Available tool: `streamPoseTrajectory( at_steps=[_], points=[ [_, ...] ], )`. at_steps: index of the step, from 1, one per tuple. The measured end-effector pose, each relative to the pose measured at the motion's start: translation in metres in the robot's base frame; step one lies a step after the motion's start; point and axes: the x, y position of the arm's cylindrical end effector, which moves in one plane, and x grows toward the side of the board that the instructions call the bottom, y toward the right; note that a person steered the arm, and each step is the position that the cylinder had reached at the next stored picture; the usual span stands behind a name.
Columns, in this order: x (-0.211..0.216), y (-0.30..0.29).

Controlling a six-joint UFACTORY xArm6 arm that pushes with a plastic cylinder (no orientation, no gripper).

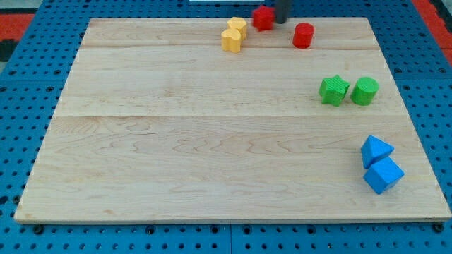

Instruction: Move the red circle left a bit

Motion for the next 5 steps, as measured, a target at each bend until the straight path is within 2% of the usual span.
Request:
streamPoseTrajectory(
  at_steps=[1,2,3,4,5],
  points=[
    [0.063,-0.053],
    [0.089,-0.069],
    [0.095,-0.029],
    [0.117,0.05],
    [0.085,0.132]
  ],
)
